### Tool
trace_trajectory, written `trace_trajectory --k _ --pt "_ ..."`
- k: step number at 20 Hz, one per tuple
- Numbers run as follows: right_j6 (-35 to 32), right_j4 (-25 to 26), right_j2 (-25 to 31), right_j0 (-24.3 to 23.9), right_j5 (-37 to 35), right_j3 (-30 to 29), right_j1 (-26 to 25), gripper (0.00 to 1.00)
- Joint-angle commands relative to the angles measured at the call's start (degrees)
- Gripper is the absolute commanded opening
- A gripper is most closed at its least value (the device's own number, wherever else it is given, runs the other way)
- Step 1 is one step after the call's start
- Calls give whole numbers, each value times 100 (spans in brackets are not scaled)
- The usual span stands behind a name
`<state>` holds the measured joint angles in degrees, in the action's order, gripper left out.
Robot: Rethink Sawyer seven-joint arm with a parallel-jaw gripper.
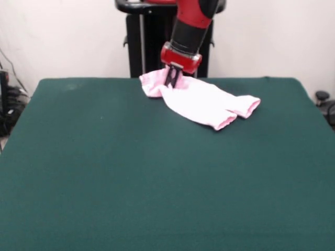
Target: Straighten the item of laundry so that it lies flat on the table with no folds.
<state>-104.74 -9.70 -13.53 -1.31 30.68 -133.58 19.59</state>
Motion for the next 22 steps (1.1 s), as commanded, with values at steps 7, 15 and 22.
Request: trace_trajectory --k 7,15,22 --pt "24 -906 -1200 981 -1081 1106 121 0" --pt "-472 116 -748 301 -424 1348 -33 0" --pt "-613 867 -422 -214 -104 1601 -155 0"
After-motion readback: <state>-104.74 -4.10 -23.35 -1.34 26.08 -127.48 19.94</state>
